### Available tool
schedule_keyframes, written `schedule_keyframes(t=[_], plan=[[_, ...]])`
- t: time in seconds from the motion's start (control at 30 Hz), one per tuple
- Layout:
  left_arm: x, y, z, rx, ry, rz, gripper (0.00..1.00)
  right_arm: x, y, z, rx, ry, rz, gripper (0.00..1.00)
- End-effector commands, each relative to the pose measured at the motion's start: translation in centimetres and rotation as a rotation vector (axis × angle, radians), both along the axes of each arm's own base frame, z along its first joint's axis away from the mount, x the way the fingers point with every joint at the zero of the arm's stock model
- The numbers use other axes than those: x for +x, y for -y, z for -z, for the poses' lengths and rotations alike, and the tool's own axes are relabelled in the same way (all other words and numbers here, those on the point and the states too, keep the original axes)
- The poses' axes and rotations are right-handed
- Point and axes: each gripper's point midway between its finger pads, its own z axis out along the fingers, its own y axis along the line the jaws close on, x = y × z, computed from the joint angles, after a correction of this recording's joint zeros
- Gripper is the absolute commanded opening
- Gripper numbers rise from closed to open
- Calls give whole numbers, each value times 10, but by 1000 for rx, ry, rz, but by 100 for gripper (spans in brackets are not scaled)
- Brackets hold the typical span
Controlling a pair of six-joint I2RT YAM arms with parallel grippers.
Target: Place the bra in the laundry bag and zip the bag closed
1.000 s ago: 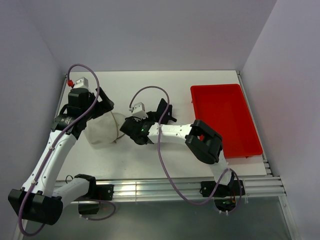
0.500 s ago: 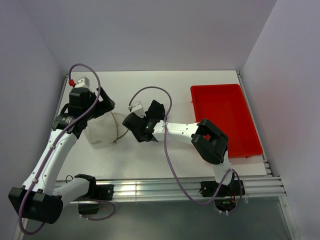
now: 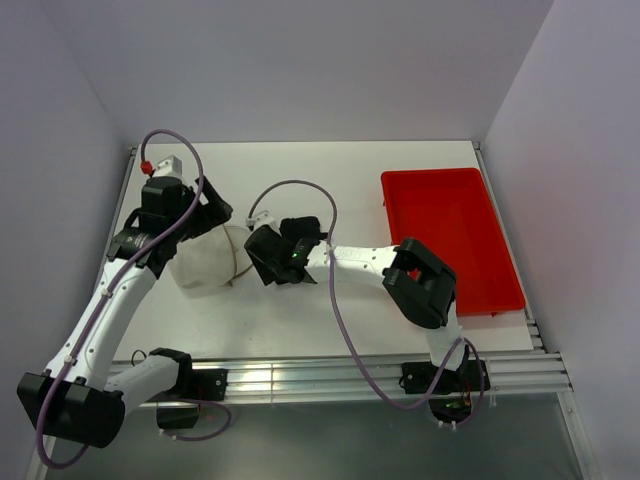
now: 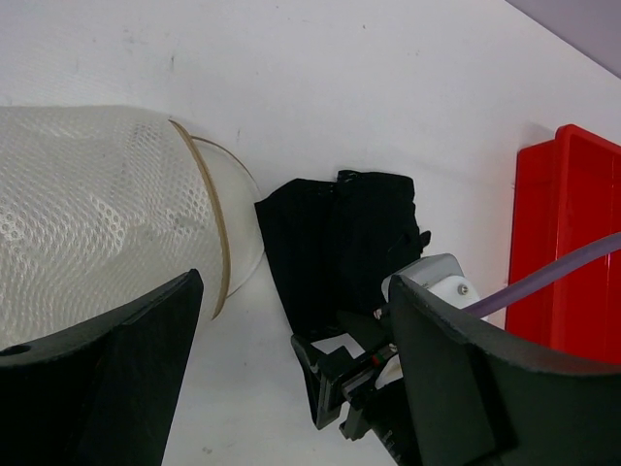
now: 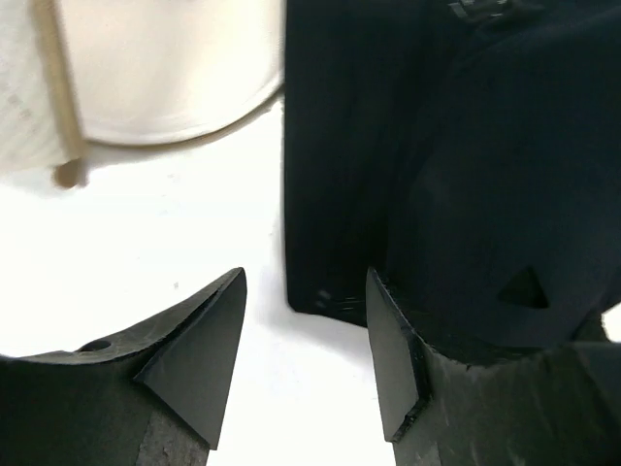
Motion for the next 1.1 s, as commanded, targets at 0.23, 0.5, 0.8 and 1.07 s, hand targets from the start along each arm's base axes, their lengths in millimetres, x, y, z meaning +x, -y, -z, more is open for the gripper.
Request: schedule_keyframes(t=[0.23,0.5,0.8,1.07], plan=[[5,10,2,-24,11,17,82,-6,-5,-52,140,10,-32,59],[8,28,14,-18,-18,35,72,-4,55,-120,280,12,106,61],[10,94,58,37,-103,132,63,37,131,-77,402,-102,359,61],[17,140,107,132,-184,179,49,64,136,-50,516,-162,433,61]])
